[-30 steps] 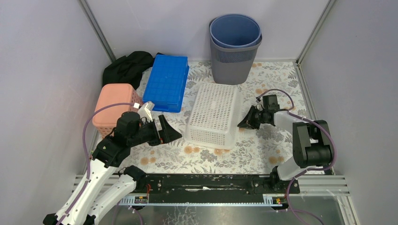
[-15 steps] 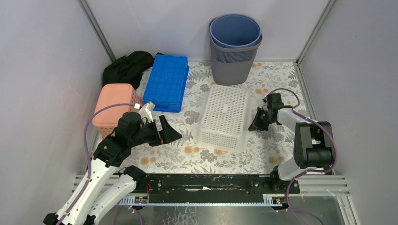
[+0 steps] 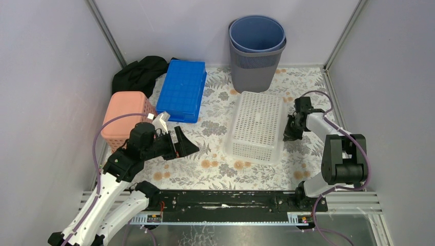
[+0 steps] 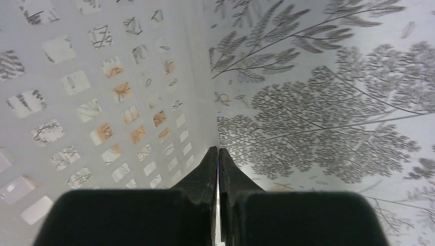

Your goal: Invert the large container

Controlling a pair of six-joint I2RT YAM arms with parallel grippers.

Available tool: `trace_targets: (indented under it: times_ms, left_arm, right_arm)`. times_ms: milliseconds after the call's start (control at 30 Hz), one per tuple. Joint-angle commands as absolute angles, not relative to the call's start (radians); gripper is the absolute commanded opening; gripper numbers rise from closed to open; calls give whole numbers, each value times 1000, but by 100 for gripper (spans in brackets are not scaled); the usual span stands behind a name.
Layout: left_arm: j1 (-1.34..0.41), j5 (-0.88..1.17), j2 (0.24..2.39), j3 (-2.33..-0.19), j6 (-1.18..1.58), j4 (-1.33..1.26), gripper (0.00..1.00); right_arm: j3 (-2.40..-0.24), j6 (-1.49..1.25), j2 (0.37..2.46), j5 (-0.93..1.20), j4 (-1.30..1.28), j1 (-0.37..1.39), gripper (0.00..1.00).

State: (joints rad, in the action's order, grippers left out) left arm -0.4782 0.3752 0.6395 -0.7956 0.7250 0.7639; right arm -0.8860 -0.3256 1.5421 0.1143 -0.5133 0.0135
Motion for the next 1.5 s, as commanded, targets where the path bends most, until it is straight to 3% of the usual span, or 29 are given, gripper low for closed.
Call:
trace_targets:
  times_ms: [0, 633, 933, 1033, 1133, 1333, 1467]
  left_arm:
    - [-485, 390, 634, -792, 720, 718, 100]
    - [-485, 382, 602, -806, 704, 771, 100]
    - [-485, 398, 667, -797, 665, 735, 100]
    - [-485, 406, 691, -790, 651, 712, 100]
    - [-485, 406, 709, -778, 643, 680, 100]
    - [-484, 447, 757, -722, 643, 582, 100]
    - [-485, 453, 789, -709, 629, 547, 100]
  right_arm:
    - [-963, -299, 1554, -9, -575, -12, 0]
    - [-1252, -286, 1795, -161, -674, -122, 0]
    - [-1283, -287, 1823, -166, -671, -193, 0]
    - [-1288, -291, 1817, -162, -671, -199, 13]
    - [-1323, -296, 1775, -139, -695, -199, 19]
    - [-1475, -335, 1622, -70, -795, -173, 59]
    - [-1560, -349, 1551, 40, -817, -66, 70]
